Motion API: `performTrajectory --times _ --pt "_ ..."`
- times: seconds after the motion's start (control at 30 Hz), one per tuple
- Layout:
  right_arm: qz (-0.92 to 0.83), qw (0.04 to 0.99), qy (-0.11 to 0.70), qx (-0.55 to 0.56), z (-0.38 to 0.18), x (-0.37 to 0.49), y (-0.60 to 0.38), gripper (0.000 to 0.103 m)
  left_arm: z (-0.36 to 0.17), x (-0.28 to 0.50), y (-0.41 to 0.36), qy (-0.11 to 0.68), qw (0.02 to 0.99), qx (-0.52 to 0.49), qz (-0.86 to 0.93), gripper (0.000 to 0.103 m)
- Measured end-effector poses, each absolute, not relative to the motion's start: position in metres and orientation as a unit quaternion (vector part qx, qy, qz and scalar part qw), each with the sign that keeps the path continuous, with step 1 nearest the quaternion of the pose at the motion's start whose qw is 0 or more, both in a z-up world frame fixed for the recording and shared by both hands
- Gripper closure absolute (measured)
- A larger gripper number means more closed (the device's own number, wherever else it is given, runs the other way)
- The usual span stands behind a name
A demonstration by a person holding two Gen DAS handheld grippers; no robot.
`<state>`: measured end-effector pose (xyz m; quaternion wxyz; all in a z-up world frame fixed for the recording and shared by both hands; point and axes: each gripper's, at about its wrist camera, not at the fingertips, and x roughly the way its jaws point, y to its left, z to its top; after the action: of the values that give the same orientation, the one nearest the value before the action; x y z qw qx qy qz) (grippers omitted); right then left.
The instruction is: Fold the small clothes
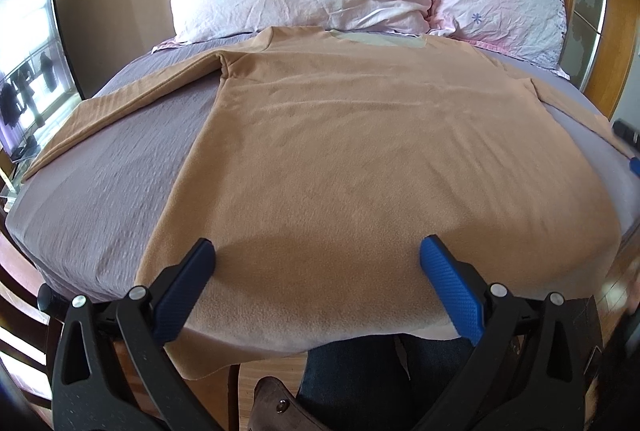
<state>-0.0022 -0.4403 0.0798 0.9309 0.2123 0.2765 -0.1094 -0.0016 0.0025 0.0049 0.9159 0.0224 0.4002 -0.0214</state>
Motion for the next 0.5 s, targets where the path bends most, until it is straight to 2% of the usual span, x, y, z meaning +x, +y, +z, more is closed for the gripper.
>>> performTrajectory --times 0.07,0.1,0.13,0.23,0.33,0.5 --pt "-0.162 0.899 0.283 0.291 0.083 0.013 -0.504 0.001 0.005 0.0 0.003 0.401 0.915 0.025 -0.031 0.002" --pt "-0.177 0.887 0.283 0.319 0.082 0.017 -0.525 0.009 0.006 0.003 0.004 0.402 0.915 0.025 -0.037 0.002" --pt "-0.196 0.87 0.286 0.351 0.079 0.024 -0.55 0.022 0.007 0.006 0.006 0.402 0.915 0.022 -0.044 0.002" --pt "-0.247 0.817 0.294 0.429 0.065 0.04 -0.613 0.043 0.013 0.015 0.017 0.388 0.919 -0.008 -0.066 0.002" --pt "-0.289 0.779 0.306 0.465 0.047 0.055 -0.652 0.049 0.025 0.023 0.038 0.352 0.93 -0.053 -0.095 0.002" --pt "-0.305 0.771 0.286 0.481 0.032 0.07 -0.668 0.059 0.039 0.042 0.073 0.294 0.94 -0.118 -0.126 0.002"
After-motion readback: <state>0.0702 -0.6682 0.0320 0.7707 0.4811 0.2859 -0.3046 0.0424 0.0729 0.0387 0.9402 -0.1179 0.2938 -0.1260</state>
